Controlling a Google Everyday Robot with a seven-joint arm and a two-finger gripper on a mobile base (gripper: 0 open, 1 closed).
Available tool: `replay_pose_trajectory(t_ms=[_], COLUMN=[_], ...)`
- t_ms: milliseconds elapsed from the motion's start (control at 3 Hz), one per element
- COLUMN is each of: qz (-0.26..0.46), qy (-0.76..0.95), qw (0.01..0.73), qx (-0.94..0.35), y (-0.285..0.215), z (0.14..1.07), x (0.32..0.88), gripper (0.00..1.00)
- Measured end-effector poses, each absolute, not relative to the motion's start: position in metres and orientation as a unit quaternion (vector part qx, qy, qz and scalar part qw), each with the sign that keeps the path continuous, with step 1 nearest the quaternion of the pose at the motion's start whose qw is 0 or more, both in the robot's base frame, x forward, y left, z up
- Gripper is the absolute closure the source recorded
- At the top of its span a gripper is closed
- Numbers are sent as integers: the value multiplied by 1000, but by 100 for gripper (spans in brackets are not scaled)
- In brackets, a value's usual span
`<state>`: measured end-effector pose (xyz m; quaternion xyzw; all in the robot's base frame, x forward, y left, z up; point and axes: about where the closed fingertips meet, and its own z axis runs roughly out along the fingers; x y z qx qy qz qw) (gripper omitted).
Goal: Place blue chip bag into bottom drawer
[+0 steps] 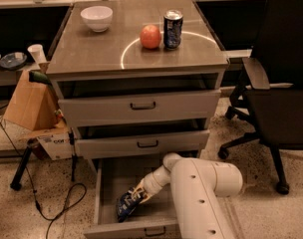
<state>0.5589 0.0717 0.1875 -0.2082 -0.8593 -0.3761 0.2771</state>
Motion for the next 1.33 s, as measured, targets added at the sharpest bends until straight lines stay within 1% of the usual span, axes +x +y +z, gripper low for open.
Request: replay_pose_trajectory(t_ms=[667, 1000, 1333], qz=[-385, -388, -388], qy=[-855, -854, -854], qw=[272, 268, 268], qx=[-215, -219, -219], y=[61, 59, 59], z=[187, 191, 191], x=[556, 556, 556], gripper=[14, 0, 0])
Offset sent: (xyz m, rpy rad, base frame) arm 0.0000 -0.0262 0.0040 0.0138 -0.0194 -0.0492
